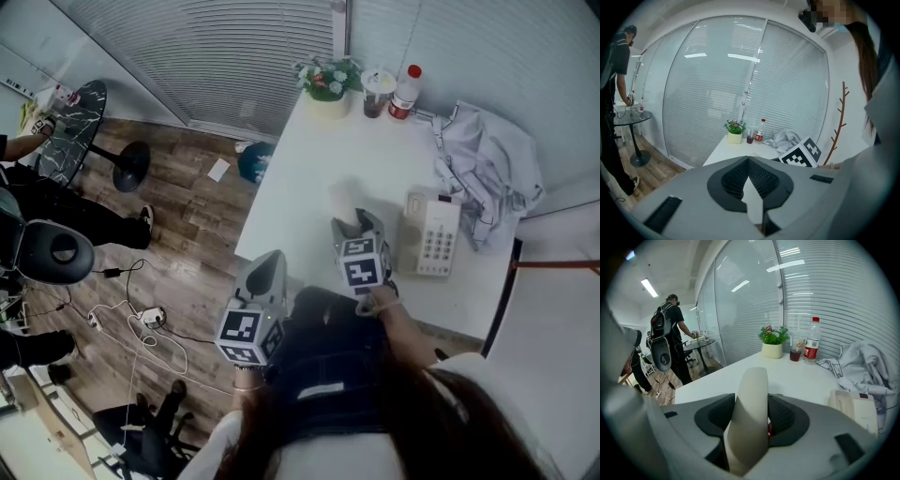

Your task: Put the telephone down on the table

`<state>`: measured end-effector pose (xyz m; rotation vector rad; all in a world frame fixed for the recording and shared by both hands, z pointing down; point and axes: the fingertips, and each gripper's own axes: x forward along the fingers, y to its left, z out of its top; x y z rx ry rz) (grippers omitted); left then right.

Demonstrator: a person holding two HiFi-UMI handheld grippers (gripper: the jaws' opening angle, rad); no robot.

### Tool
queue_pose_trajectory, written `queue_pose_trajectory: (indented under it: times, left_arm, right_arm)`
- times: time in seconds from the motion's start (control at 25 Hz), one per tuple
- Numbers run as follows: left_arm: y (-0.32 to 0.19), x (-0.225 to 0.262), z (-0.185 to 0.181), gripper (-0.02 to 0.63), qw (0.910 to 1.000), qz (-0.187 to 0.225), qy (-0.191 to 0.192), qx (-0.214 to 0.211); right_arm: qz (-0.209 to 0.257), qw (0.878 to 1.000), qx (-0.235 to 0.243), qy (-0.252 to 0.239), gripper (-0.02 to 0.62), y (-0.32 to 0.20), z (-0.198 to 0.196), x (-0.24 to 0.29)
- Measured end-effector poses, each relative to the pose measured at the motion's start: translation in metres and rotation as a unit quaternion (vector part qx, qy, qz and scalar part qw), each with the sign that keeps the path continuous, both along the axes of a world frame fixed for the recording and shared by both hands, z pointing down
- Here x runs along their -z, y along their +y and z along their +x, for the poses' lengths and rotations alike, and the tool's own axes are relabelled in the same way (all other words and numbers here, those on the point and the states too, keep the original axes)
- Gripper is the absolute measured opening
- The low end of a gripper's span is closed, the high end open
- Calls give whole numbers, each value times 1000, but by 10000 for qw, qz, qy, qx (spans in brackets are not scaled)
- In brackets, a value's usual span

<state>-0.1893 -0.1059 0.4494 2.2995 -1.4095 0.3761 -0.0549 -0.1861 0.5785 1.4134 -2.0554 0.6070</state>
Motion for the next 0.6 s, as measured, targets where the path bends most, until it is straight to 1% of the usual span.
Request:
queue_pose_trajectory:
  times: [0.48, 0.6]
  left_arm:
    - [6, -3, -6, -3, 9998, -117, -62, 122]
    - [6, -2, -10, -3, 9998, -70, -140, 141]
  right_arm:
    - [-142, 9991, 386, -98, 218, 4, -24, -9]
    - [-171, 9987, 467, -126, 218, 4, -31, -11]
